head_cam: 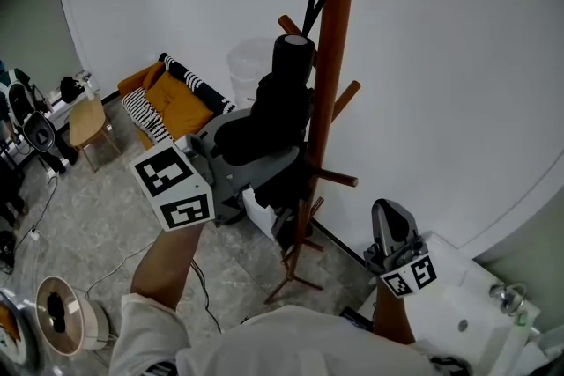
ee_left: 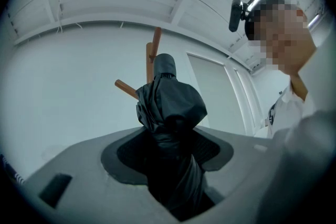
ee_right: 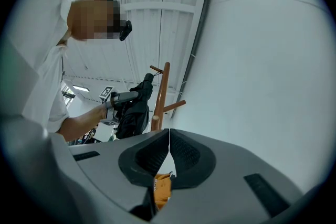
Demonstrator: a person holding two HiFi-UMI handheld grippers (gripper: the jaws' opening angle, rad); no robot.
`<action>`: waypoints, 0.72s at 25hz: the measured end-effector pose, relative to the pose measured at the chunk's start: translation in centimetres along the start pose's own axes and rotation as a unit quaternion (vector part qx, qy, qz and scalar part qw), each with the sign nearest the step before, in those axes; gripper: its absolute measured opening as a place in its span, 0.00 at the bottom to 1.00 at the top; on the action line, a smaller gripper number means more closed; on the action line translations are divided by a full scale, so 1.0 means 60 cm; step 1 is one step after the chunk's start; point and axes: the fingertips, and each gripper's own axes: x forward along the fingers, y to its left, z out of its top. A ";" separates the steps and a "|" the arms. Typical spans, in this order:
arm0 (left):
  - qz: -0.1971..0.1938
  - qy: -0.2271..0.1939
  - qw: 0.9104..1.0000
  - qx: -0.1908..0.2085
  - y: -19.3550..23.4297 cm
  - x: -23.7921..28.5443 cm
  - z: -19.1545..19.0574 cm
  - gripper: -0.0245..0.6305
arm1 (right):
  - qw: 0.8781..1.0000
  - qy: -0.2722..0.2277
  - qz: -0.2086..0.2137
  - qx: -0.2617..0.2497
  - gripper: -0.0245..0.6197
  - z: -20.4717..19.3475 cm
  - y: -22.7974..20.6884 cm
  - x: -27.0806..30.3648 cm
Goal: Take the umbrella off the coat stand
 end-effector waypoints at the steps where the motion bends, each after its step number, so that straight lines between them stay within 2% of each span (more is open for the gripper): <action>1: -0.001 -0.002 1.000 0.001 0.000 -0.001 0.004 0.42 | 1.000 -0.001 0.001 0.000 0.06 0.000 0.001 0.002; 10: 0.000 -0.011 1.000 0.022 0.004 -0.005 0.035 0.42 | 1.000 -0.002 0.001 0.012 0.06 -0.007 -0.004 0.006; 18: 0.018 -0.027 0.998 0.062 0.007 -0.023 0.079 0.41 | 1.000 -0.005 0.007 0.021 0.06 -0.010 0.000 0.014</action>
